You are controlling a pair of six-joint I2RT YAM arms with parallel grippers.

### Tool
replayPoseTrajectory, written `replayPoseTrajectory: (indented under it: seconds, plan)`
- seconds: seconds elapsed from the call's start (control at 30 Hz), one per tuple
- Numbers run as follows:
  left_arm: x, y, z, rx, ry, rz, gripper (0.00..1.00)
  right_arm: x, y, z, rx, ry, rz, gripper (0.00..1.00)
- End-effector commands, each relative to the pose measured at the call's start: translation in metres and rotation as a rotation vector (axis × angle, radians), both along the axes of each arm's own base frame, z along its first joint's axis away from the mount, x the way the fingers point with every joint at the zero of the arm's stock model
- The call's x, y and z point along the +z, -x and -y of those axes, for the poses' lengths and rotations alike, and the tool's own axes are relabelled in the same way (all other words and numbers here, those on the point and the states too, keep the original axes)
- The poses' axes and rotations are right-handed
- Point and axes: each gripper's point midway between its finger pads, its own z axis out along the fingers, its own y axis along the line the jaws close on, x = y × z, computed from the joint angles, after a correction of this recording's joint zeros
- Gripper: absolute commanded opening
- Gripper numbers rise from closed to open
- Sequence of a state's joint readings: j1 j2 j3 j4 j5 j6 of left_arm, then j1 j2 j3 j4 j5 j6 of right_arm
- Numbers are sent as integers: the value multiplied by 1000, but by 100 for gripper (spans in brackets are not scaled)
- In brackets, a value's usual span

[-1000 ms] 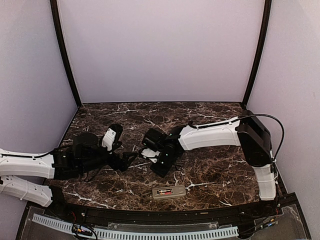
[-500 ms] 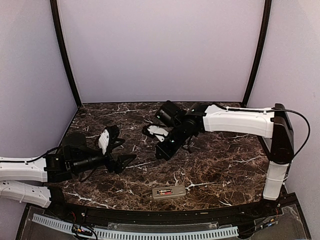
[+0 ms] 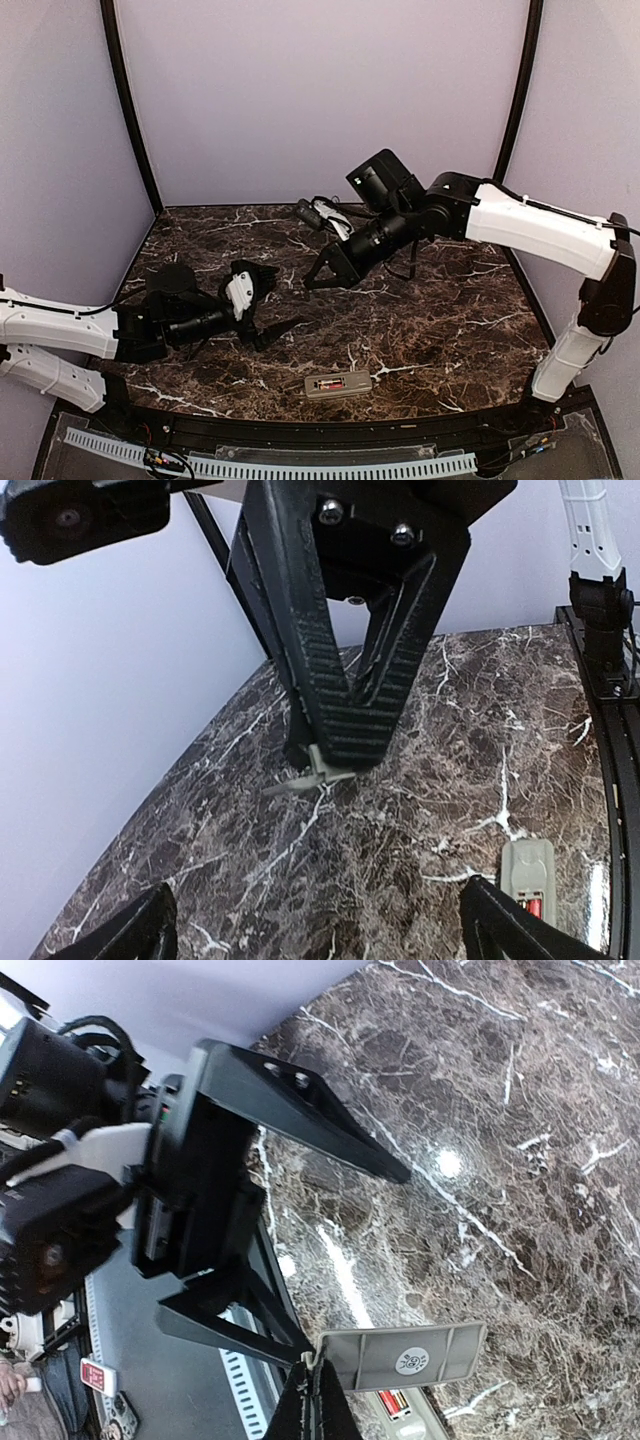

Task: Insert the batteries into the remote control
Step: Pass from the right arm to the left

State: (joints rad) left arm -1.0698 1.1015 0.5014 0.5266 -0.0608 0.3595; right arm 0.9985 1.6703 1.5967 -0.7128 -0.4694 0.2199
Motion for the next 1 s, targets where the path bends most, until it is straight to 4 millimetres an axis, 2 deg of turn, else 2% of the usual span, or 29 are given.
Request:
replayPoseTrajectory:
  seconds: [0.0, 0.2, 0.33, 0.4, 0.5, 0.73, 0.97]
  plan:
    - [44, -5, 23, -36, 119, 105, 96, 37, 12, -5, 22, -136, -33, 0]
    - [67, -9, 35, -45, 220, 98, 84, 44, 14, -5, 22, -169, -39, 0]
    - [67, -4, 44, -96, 228, 81, 79, 48, 14, -6, 19, -179, -36, 0]
    - [68, -2, 45, -111, 230, 77, 73, 48, 13, -5, 17, -180, -32, 0]
    - [66, -2, 46, -115, 225, 69, 60, 49, 12, -6, 14, -184, -29, 0]
    - [67, -2, 47, -111, 229, 51, 42, 47, 12, -7, 14, -185, -32, 0]
    - [66, -3, 47, -109, 227, 47, 31, 49, 13, -9, 18, -196, -37, 0]
